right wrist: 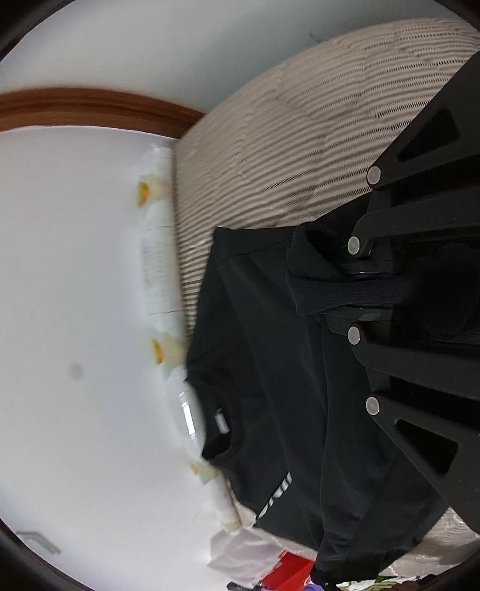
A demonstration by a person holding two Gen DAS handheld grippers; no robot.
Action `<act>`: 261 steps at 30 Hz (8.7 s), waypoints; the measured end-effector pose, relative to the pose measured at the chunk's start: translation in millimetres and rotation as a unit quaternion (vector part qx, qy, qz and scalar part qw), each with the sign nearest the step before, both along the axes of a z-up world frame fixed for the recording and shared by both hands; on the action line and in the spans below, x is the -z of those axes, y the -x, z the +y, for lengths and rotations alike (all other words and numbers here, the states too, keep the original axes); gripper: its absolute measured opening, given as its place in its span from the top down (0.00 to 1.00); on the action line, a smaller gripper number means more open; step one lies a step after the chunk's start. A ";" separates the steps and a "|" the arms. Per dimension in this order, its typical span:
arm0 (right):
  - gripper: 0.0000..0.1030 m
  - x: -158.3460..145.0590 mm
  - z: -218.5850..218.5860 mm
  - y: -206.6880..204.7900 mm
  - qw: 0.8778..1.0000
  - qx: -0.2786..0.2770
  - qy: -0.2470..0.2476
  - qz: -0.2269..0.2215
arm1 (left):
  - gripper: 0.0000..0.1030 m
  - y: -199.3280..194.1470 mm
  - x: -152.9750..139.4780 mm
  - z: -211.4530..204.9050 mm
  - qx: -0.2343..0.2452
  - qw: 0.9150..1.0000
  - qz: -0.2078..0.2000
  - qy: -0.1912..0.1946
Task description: Fold small clothes
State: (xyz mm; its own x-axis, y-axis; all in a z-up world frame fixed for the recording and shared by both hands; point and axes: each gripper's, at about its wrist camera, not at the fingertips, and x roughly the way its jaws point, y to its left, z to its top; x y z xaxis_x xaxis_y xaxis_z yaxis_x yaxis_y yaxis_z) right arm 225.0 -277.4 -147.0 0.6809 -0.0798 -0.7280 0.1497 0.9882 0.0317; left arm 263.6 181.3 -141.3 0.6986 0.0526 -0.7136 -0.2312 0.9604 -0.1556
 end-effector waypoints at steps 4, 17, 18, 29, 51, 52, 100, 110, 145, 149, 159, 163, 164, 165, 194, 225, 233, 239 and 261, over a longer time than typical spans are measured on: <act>0.92 17.8 -4.0 -12.8 0.999 0.010 -0.002 0.030 | 0.92 -2.8 8.2 -0.5 0.003 1.000 0.011 0.002; 0.51 -24.9 -15.5 78.5 0.999 -0.026 0.031 -0.005 | 0.63 55.3 -2.2 -11.5 0.054 0.997 0.014 0.052; 0.51 -24.1 -19.9 87.7 0.999 -0.015 0.031 -0.008 | 0.63 65.1 -0.2 -11.2 0.054 0.997 0.013 0.053; 0.51 17.1 -58.0 124.5 0.998 0.049 -0.047 0.013 | 0.59 117.1 39.6 22.9 0.018 0.991 0.042 0.129; 0.92 20.8 -27.5 96.7 0.998 0.060 -0.026 0.011 | 0.92 94.7 42.9 14.4 0.014 0.989 0.015 0.146; 0.92 19.7 -27.8 98.1 0.998 0.061 -0.026 0.009 | 0.92 97.0 40.6 13.7 0.016 0.989 0.011 0.144; 0.79 -28.8 57.7 226.3 0.999 -0.029 0.033 -0.001 | 0.93 222.8 25.5 -14.6 0.087 0.991 0.009 0.106; 0.84 30.0 92.2 204.9 0.996 -0.073 0.013 0.057 | 0.93 210.3 28.9 -30.9 0.126 0.985 0.014 0.115; 0.90 6.0 79.7 137.9 0.998 -0.050 0.012 0.029 | 0.93 115.7 8.1 -76.3 0.139 0.989 0.006 0.043; 0.90 -0.2 73.3 116.8 0.999 -0.043 -0.005 0.019 | 0.93 97.7 0.9 -68.1 0.125 0.991 -0.010 0.047; 0.89 -5.6 68.0 40.9 0.999 -0.030 -0.010 0.014 | 0.93 30.8 2.1 -49.3 0.093 0.995 -0.004 0.044; 0.87 -1.2 64.3 14.9 1.000 -0.011 0.004 0.023 | 0.92 15.5 4.1 -43.2 0.084 0.996 -0.001 0.041; 0.86 -1.7 62.1 10.2 1.000 -0.006 0.010 0.025 | 0.88 15.0 2.9 -40.8 0.083 0.996 -0.003 0.040; 0.86 -3.1 59.1 8.8 1.000 0.000 0.015 0.024 | 0.84 16.0 0.9 -37.0 0.081 0.996 -0.007 0.037; 0.94 -5.6 13.0 11.4 0.999 -0.043 0.003 -0.021 | 0.91 8.5 -34.9 -13.7 0.055 0.996 -0.064 -0.010; 0.77 22.3 -21.7 71.2 0.997 0.014 0.056 0.045 | 0.71 -0.4 24.3 -32.5 0.043 0.997 0.037 -0.044; 0.77 9.0 -13.8 118.4 0.995 0.044 0.066 0.055 | 0.65 55.3 26.2 -19.3 0.038 0.997 0.052 -0.029; 0.67 -27.9 37.8 129.8 0.997 0.017 0.073 0.014 | 0.65 110.9 28.8 -8.6 0.040 0.997 0.069 -0.021; 0.49 23.1 335.3 126.9 0.963 -0.242 0.112 0.046 | 0.62 259.0 47.8 50.1 0.007 0.997 0.049 0.059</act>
State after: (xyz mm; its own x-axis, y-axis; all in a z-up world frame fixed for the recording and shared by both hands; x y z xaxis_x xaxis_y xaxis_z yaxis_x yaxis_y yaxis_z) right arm 98.1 57.8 -170.0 0.6117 0.0690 -0.7880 -0.3377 0.9236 -0.1813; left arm 4.6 231.4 -189.1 0.6260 -0.0449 -0.7786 -0.2378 0.9398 -0.2454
